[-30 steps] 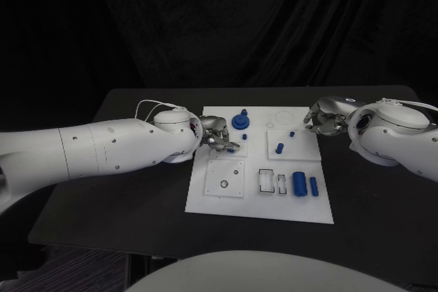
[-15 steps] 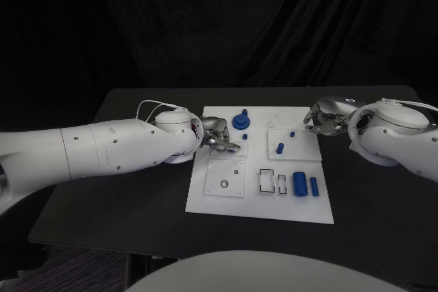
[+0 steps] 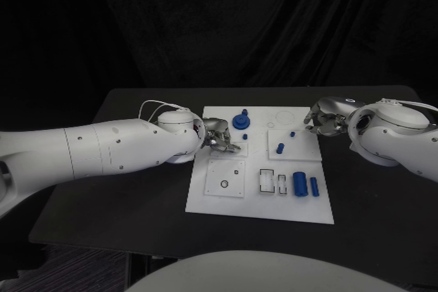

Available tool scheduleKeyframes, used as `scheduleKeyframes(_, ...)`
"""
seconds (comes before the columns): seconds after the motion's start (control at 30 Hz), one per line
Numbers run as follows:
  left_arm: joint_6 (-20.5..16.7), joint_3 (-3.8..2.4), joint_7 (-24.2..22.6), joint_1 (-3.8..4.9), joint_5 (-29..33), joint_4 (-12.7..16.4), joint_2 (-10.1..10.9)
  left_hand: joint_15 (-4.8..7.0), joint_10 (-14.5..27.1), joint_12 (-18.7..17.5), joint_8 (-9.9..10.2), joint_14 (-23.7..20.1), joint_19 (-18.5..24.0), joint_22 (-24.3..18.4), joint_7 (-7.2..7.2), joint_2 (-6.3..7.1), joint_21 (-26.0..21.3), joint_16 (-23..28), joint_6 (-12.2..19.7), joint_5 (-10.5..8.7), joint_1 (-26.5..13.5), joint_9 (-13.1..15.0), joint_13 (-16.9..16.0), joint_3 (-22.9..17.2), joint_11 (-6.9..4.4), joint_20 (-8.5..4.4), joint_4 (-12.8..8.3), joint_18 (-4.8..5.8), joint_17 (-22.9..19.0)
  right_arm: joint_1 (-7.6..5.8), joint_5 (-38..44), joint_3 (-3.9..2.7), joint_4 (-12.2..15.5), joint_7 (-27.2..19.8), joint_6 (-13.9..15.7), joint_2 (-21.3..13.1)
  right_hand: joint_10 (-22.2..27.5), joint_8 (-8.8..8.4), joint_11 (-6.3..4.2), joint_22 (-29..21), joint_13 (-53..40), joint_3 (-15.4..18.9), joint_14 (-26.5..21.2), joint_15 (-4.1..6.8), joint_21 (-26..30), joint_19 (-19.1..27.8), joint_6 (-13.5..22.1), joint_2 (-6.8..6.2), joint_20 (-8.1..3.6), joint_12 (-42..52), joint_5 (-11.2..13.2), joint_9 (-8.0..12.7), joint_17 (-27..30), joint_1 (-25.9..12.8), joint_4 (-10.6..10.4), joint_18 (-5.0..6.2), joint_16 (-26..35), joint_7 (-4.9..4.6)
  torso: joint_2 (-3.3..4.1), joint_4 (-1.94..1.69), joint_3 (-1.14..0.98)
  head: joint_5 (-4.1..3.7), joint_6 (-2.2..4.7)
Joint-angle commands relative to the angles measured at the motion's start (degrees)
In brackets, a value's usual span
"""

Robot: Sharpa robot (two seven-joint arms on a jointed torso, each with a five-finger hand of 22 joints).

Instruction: Assemble the parts on the task board

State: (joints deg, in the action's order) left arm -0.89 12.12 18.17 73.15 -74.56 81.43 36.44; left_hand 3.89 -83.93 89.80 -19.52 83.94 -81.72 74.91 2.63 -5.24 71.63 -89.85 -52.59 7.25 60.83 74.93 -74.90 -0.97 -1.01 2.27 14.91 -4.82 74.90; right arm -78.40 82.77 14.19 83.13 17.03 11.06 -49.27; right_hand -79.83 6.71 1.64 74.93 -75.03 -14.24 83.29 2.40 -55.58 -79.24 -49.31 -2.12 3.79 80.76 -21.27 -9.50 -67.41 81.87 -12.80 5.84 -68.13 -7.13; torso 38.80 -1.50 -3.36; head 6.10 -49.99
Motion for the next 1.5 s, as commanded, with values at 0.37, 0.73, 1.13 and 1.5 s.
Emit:
scheduleKeyframes(0.37,1.42,-0.04,0.04,-0.15,0.02,-0.21,0.05,0.24,-6.07,0.2,-1.64,6.06,-0.16,9.41,0.07,-0.98,-0.38,-0.15,2.15,3.82,2.46,1.59,-15.1,-0.79,-0.25,0.0,-2.2,0.55,15.1,0.26,0.17,-0.04,0.04,0.86,-0.57,0.0,0.4,-0.32,-0.02,6.09,-2.56,-0.4,-0.32,-0.09,0.33,0.33,-0.18,-0.32,0.04,-0.34,-0.17,0.08,0.05,-0.28,0.07,0.47,0.26,-0.25,-0.02,0.08,0.06,0.04,-0.01)
scheduleKeyframes(0.73,1.18,-0.04,-1.4,-0.17,0.02,-0.1,0.82,0.12,-6.07,0.2,-1.46,6.06,0.07,9.31,0.27,-1.49,-0.86,-0.15,3.76,6.94,3.02,1.33,-15.1,-1.76,-0.12,0.08,-2.61,0.48,15.1,0.36,0.17,-0.04,0.03,0.84,-0.52,-0.05,0.45,-0.32,-0.02,6.04,-2.5,-0.45,-0.33,-0.1,0.54,0.38,-0.21,-0.34,0.05,-0.39,-0.18,0.09,0.07,-0.34,0.09,0.5,0.28,-0.25,-0.02,0.01,0.03,-0.05,-0.01)
scheduleKeyframes(1.13,1.25,-0.04,-2.67,-0.17,0.02,0.01,1.23,-0.06,-6.07,0.2,-0.48,6.06,0.28,9.26,0.41,-1.46,-1.18,-0.15,4.16,10.49,3.62,1.0,-15.1,-3.14,0.05,0.26,-2.98,0.43,15.1,0.4,0.17,-0.04,0.02,0.87,-0.56,-0.09,0.45,-0.32,-0.02,6.04,-2.5,-0.45,-0.33,-0.1,0.54,0.38,-0.21,-0.34,0.05,-0.39,-0.18,0.09,0.07,-0.34,0.09,0.5,0.28,-0.25,-0.03,-0.01,0.02,-0.09,-0.01)
scheduleKeyframes(1.5,0.72,-0.04,-3.94,-0.18,0.02,-0.05,1.08,-0.03,-6.07,0.2,1.88,6.06,0.49,9.19,0.41,-0.28,-1.48,-0.15,3.93,17.33,5.2,-0.55,-15.1,-7.42,0.02,0.25,-3.99,0.36,15.1,0.41,0.17,-0.04,-0.03,0.91,-0.63,-0.04,0.44,-0.35,-0.02,6.05,-2.51,-0.52,-0.33,-0.09,0.51,0.35,-0.18,-0.32,0.06,-0.38,-0.2,0.11,0.08,-0.38,0.12,0.49,0.29,-0.25,0.0,0.0,0.03,0.06,-0.01)
